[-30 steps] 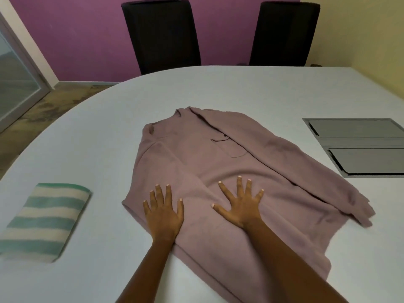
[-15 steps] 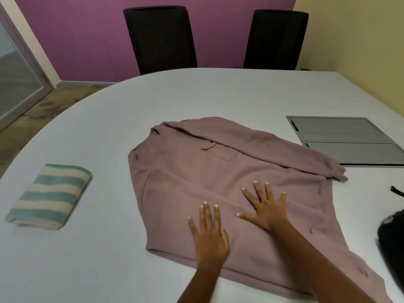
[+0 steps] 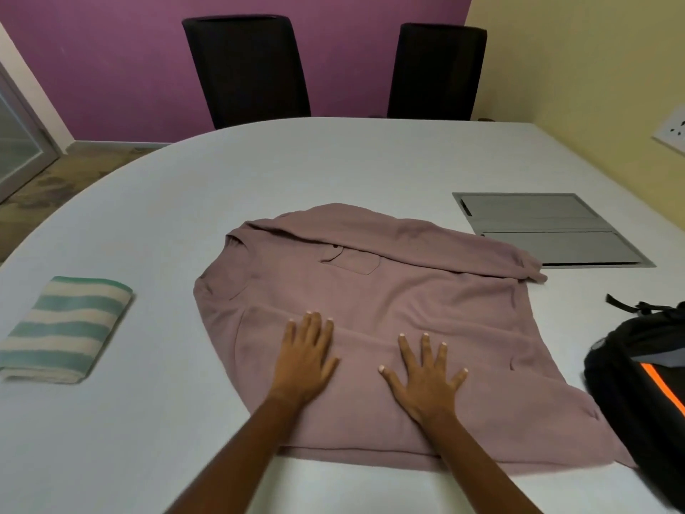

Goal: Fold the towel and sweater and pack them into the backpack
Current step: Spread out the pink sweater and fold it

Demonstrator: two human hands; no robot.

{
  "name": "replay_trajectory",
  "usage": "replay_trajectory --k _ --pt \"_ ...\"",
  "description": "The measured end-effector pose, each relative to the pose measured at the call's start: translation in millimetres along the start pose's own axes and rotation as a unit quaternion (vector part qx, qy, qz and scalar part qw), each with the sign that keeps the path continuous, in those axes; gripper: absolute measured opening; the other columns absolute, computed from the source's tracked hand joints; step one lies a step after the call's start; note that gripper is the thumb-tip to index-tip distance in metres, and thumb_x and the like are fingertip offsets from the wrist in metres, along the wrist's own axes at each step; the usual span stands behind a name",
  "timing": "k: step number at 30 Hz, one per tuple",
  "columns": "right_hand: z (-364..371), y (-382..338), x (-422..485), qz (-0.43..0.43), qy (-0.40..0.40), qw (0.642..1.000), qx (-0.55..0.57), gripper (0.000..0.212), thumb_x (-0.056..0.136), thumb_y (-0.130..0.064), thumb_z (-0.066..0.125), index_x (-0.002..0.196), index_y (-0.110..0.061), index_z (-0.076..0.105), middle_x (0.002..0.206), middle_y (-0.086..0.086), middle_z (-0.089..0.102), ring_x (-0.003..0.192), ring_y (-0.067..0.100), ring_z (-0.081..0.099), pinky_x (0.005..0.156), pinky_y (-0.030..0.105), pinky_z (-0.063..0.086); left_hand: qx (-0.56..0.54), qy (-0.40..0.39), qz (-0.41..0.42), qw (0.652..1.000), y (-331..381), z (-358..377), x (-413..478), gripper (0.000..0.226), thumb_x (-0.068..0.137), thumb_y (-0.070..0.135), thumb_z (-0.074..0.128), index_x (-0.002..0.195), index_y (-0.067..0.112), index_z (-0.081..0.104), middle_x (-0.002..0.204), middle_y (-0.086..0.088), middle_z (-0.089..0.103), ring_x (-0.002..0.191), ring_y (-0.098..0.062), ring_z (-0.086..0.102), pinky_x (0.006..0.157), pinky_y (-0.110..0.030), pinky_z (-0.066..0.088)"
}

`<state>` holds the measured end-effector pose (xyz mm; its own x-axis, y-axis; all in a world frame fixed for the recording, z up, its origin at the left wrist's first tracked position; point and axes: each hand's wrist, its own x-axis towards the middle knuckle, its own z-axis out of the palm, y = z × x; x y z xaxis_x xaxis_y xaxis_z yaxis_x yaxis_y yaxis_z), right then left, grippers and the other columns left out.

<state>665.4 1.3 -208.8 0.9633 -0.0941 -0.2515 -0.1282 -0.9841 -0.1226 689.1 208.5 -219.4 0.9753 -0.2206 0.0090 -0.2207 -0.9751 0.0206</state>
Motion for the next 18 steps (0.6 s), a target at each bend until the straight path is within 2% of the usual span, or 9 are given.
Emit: replay_trajectory --k 1,3,5,10,12,14,18 --pt "5.2 -1.9 -0.4 0.005 0.002 1.0 0.004 0.098 0.059 -0.087 -0.014 0.146 -0.043 -0.005 0.158 0.0 -0.008 0.144 0.032 -0.01 0.106 0.067 0.002 0.003 -0.006 -0.008 1.0 -16.0 4.7 -0.2 0.055 0.089 0.049 0.024 0.125 0.012 0.044 0.119 -0.015 0.065 0.108 -0.032 0.063 0.097 -0.049 0.033" --pt "12.2 -3.3 2.0 0.013 0.009 1.0 -0.001 0.118 0.038 -0.083 -0.037 0.145 -0.044 -0.006 0.158 0.001 -0.008 0.143 0.034 -0.011 0.105 0.069 -0.001 -0.02 -0.029 -0.04 0.999 -40.3 12.1 -4.3 0.061 0.095 0.052 0.007 0.129 0.016 0.041 0.125 -0.012 0.062 0.112 -0.032 0.062 0.1 -0.051 0.036" --pt "15.8 -3.6 6.7 0.011 0.018 1.0 -0.002 0.118 0.036 -0.08 -0.041 0.144 -0.045 -0.006 0.158 0.0 -0.007 0.143 0.034 -0.01 0.104 0.07 -0.002 -0.052 -0.027 -0.071 0.996 -53.0 18.1 -8.6 0.068 0.095 0.056 0.004 0.132 0.016 0.046 0.129 -0.013 0.059 0.114 -0.035 0.059 0.096 -0.053 0.042" --pt "16.0 -10.8 21.2 0.002 0.034 0.999 -0.006 0.111 0.043 -0.082 -0.036 0.143 -0.048 -0.005 0.158 0.0 -0.005 0.144 0.035 -0.008 0.103 0.07 -0.003 -0.097 0.009 -0.077 0.992 -61.9 23.3 1.8 0.077 0.091 0.063 0.004 0.136 0.017 0.048 0.139 -0.015 0.048 0.126 -0.039 0.048 0.102 -0.054 0.032" --pt "13.7 -19.0 30.2 0.0 0.038 0.999 -0.004 0.105 0.048 -0.085 -0.027 0.143 -0.048 -0.004 0.158 0.001 -0.005 0.144 0.035 -0.008 0.103 0.07 -0.003 -0.102 0.013 -0.084 0.991 -71.2 24.9 10.0 0.08 0.089 0.066 0.002 0.138 0.018 0.045 0.142 -0.015 0.045 0.129 -0.039 0.044 0.104 -0.053 0.028" --pt "9.9 -29.6 42.7 -0.005 0.04 0.999 -0.005 0.094 0.056 -0.081 -0.015 0.143 -0.049 -0.004 0.158 0.001 -0.005 0.143 0.036 -0.008 0.103 0.07 -0.003 -0.109 0.019 -0.096 0.989 -81.7 26.2 18.6 0.084 0.087 0.069 0.0 0.139 0.018 0.042 0.144 -0.015 0.042 0.131 -0.039 0.041 0.107 -0.052 0.025" --pt "5.2 -50.0 73.6 -0.032 0.04 0.999 -0.006 0.09 0.059 -0.078 -0.011 0.143 -0.049 -0.002 0.158 0.0 -0.005 0.143 0.036 -0.008 0.103 0.07 -0.004 -0.116 0.031 -0.135 0.984 -101.4 24.4 30.8 0.094 0.08 0.074 -0.007 0.142 0.019 0.038 0.148 -0.015 0.035 0.137 -0.038 0.033 0.112 -0.05 0.02"
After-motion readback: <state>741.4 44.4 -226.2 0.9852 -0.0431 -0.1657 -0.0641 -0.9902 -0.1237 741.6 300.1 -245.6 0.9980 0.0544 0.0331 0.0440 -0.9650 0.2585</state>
